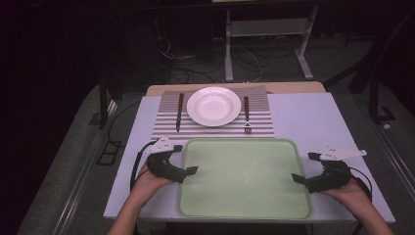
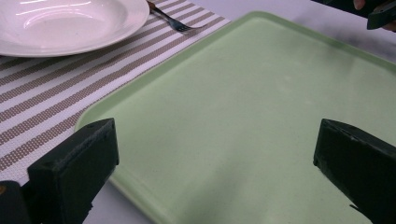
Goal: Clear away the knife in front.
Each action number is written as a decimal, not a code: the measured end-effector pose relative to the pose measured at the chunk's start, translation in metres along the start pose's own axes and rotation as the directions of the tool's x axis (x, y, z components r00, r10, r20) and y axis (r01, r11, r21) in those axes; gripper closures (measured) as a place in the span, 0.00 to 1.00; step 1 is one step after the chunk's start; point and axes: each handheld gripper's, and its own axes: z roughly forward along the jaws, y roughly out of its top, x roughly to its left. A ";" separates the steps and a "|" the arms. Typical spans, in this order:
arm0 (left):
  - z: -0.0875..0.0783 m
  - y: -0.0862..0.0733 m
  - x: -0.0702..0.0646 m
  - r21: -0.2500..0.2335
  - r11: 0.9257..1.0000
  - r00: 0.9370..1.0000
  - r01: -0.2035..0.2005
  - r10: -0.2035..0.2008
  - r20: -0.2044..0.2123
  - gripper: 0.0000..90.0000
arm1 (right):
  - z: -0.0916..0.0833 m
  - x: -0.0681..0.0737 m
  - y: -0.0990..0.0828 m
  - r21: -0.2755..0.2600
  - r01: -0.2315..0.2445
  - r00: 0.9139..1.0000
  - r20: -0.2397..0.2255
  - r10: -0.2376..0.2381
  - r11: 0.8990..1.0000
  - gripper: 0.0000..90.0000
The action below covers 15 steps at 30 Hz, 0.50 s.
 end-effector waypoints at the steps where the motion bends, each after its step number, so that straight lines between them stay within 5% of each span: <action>1: 0.000 0.000 0.000 0.000 1.000 1.000 0.000 0.000 0.000 0.00 | 0.000 0.000 0.000 0.000 0.000 1.000 0.000 0.000 1.000 0.00; 15: 0.001 0.003 0.008 0.001 1.000 0.999 0.018 -0.018 -0.030 0.00 | -0.001 0.002 0.000 -0.019 -0.007 1.000 -0.007 0.007 1.000 0.00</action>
